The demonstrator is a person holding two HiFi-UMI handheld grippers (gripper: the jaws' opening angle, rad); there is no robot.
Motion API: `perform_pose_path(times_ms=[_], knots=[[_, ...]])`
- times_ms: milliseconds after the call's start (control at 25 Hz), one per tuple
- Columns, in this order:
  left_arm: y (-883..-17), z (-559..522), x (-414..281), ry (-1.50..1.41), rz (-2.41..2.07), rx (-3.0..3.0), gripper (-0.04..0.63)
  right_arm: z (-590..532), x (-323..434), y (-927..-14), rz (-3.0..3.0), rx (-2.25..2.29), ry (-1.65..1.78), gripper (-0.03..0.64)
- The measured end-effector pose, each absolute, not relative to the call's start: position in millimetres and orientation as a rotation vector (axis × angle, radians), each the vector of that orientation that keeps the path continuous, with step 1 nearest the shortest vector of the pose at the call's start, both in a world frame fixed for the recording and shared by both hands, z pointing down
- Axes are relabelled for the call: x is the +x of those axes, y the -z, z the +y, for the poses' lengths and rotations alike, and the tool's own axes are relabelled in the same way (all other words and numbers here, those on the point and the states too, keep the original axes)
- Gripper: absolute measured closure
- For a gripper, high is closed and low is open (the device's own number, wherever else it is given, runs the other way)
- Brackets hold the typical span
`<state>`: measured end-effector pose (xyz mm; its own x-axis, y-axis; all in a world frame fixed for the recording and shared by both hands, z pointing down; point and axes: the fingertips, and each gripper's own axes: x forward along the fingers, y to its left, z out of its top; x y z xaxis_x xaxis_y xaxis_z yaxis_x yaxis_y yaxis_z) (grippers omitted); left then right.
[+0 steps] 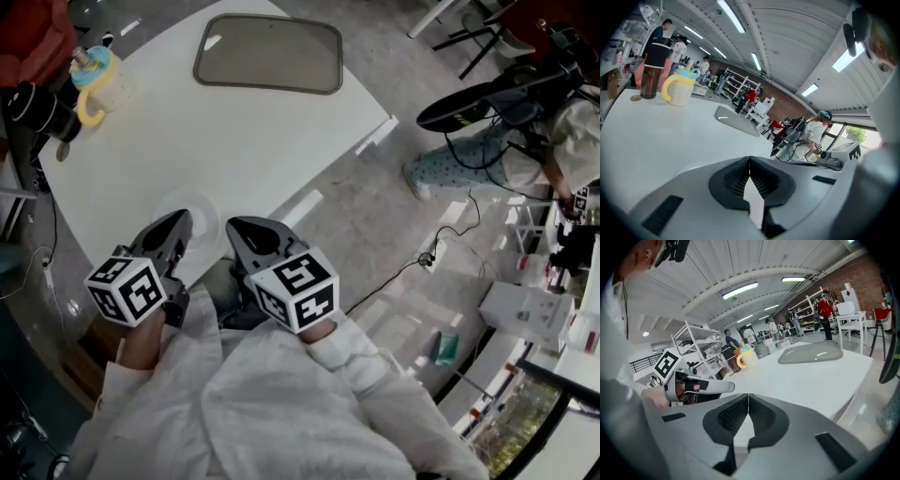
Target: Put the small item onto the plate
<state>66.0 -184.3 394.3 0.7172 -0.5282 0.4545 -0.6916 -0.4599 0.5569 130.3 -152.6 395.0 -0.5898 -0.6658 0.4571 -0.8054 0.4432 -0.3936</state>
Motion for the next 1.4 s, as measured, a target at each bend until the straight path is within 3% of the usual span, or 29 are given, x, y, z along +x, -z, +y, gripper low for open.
perform_pose_path(times_ms=[1400], knots=[[-480.5,-143.7,-32.1,-0.263,-1.018,1.796,0.584,-132.1,86.2,-461.0,-2.28,1.197,-1.153,0.6]])
